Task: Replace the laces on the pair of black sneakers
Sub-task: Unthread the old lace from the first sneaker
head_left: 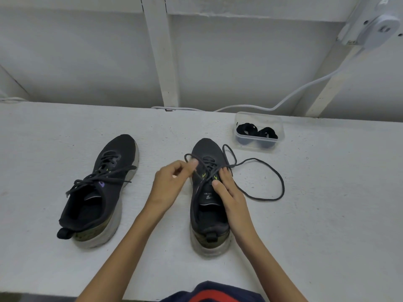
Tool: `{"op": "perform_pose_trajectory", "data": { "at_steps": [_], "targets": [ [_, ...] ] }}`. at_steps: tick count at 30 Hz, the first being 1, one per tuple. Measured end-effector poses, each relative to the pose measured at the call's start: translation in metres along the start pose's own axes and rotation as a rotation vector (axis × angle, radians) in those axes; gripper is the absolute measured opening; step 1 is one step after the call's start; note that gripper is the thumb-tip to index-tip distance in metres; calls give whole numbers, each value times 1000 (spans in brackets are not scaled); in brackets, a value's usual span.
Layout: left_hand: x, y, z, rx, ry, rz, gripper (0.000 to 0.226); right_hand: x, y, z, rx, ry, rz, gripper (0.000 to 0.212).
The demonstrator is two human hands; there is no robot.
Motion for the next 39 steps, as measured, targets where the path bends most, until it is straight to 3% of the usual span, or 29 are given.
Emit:
{"op": "perform_pose_trajectory", "data": {
  "at_steps": [3, 9, 11, 13, 15, 17, 22, 27, 29, 33, 35, 39],
  "targets": [
    [7, -10, 7, -8, -113, -53, 19, 0, 1, -1, -2, -6, 0, 54],
    [-29, -2, -13, 41, 314, 206, 23, 0, 6, -2, -2, -12, -27, 55],
    [-22, 4, -10, -22, 219, 215, 29, 0, 7, -3, -8, -12, -27, 60],
    [-6, 2, -1, -98, 6, 158, 35, 1, 7, -4, -18, -13, -8, 68],
    [7, -6, 7, -86, -146, 62, 28, 2, 7, -4, -20, -11, 13, 74],
    [6, -12, 5, -37, -112, 34, 18, 3, 7, -4, -19, -21, 18, 72],
    [-12, -7, -6, -8, 227, 257, 21, 1, 6, -3, -29, -34, 13, 61],
    [9, -14, 5, -74, -59, 117, 18, 3, 6, -5, -67, -29, 23, 65],
    [8, -16, 3, -27, -32, 84, 13, 4, 7, -5, -68, -30, 18, 67],
    [-12, -12, -5, 1, 268, 257, 15, 3, 10, -5, -22, -23, -23, 74],
    [-8, -9, -3, -26, 228, 265, 18, 3, 10, -5, -22, -26, -17, 73],
    [11, -14, 7, -50, -16, 128, 14, 3, 9, -6, -13, -15, -7, 70]
  ]
}}
Point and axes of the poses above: each hand's wrist, its own z-axis away from the middle knuckle, its own x-axis out of the palm, y = z × x, the point moved 3 cm from there along -z, towards the middle knuckle, and after that the axes turned 10 degrees about z, right-handed, at the moved point
